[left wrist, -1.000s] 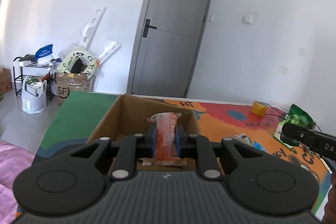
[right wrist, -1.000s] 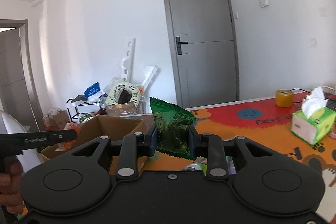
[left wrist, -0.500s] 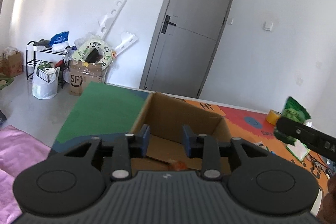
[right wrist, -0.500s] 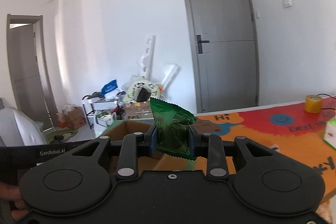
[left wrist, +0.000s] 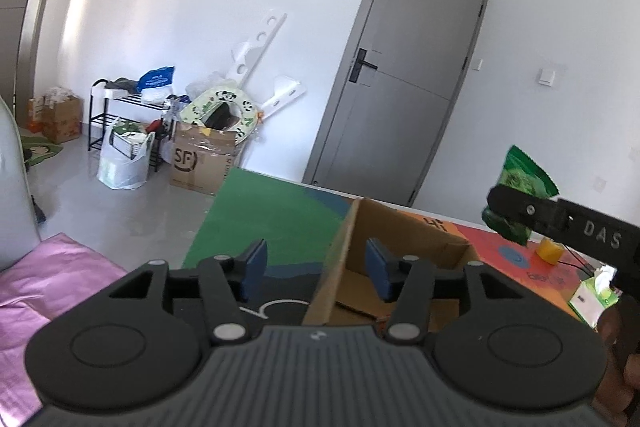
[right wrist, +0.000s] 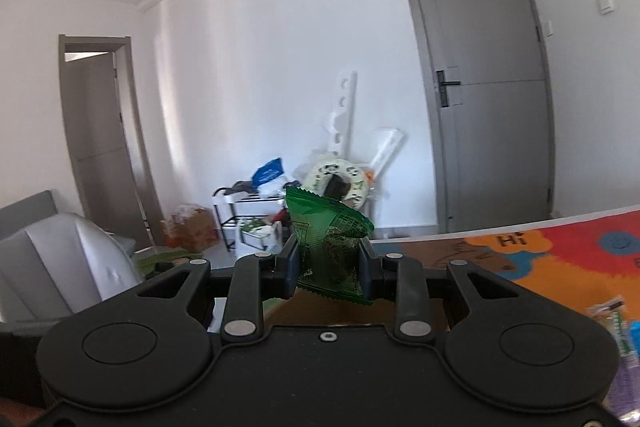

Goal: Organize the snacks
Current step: 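Open left tool to drop orange bar while right tool releases green bag into box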

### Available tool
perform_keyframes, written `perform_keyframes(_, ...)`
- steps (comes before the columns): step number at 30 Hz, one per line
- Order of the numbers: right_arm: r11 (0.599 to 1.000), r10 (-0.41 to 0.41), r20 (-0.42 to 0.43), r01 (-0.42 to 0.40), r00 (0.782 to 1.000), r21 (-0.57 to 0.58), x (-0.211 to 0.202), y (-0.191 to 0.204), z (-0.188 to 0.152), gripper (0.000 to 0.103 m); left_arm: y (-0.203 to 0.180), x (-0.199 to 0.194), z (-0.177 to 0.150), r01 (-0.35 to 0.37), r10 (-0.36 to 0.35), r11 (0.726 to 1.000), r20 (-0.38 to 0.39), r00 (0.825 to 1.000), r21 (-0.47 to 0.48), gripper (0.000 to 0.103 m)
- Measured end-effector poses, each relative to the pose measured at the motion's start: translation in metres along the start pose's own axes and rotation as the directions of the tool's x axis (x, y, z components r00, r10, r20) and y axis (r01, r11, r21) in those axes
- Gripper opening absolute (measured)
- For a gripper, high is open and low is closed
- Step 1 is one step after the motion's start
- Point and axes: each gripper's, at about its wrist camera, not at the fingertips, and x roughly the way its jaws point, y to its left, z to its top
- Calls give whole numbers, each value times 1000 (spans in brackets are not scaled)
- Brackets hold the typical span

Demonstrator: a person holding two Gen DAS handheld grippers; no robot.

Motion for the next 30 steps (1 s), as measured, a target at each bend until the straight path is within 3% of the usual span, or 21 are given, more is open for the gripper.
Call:
perform_keyframes(1,1000,8,-10,-8,1000,-3,4,3,2,32,0,-1,0,-3,3,1000,1,1000,0,59)
perform_keyframes(3,1000,0,-43,0,999,-2,8,3,2,55,-3,-4,-1,-9,9,1000,1,1000,4,65)
perform_keyframes(6,999,-32,-12,32,999,18,-3,-2,1,75,-5,-6,-2,-7,7,1000,-3,1000,12,71)
perform_keyframes(14,986,-149,-2,149,989,80,-38,-31,-10,98,-21,-8,-8,-2,1,1000,3,1000,17,82)
perform_keyframes(17,979,-185,-2,184,983,88,-50,-42,-16,103,-32,-11,-10,15,-15,999,12,1000,31,86)
perform_keyframes(30,944,-296,3,292,955,151,-91,-77,-31,103,-72,-20,-22,77,-79,992,20,997,99,95)
